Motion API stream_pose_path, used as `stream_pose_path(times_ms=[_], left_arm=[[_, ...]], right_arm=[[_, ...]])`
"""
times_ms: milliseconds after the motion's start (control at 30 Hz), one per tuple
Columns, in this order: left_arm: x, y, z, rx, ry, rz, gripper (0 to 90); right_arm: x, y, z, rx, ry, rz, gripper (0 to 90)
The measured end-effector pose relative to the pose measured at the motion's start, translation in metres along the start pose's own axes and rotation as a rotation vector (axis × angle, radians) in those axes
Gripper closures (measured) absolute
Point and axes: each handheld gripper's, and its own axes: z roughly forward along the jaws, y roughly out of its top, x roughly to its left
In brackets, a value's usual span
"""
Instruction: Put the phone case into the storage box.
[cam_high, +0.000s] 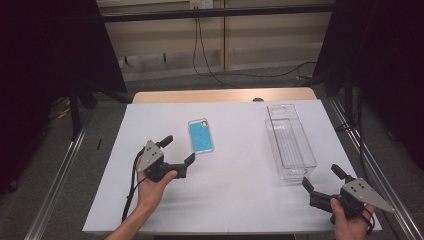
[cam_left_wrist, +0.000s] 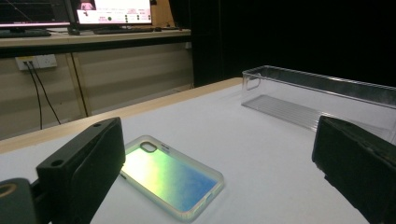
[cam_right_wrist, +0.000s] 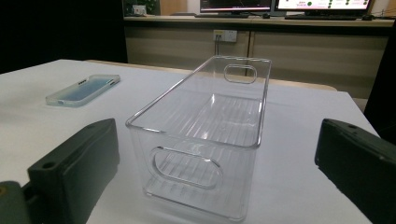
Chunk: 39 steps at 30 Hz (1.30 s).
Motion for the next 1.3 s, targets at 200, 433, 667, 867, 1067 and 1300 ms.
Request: stream_pose_path(times_ms=[200, 433, 667, 867, 1067, 1300], left_arm=[[0.007, 0.004, 0.006, -0.006, 0.024, -0.003, 2.9], [0.011, 0.006, 0.019, -0.011, 0.032, 0.015, 1.3], [0.013, 0.011, 0.031, -0.023, 0.029, 0.009, 1.5], [0.013, 0.015, 0.043, -0.025, 0.027, 0.024, 2.7], [0.014, 0.018, 0.056, -0.022, 0.016, 0.017, 2.6], [0.019, 0.017, 0.068, -0.021, 0.024, 0.008, 2.8]], right_arm=[[0.000, 0.000, 0.000, -0.002, -0.001, -0.002, 0.0], [0.000, 0.000, 0.000, 0.001, 0.000, -0.002, 0.0], [0.001, 0.000, 0.000, -0.004, 0.000, -0.004, 0.0], [0.001, 0.000, 0.001, -0.002, 0.005, -0.002, 0.0], [0.001, 0.000, 0.001, -0.001, 0.009, -0.006, 0.0], [0.002, 0.000, 0.001, 0.003, 0.015, -0.008, 0.0]])
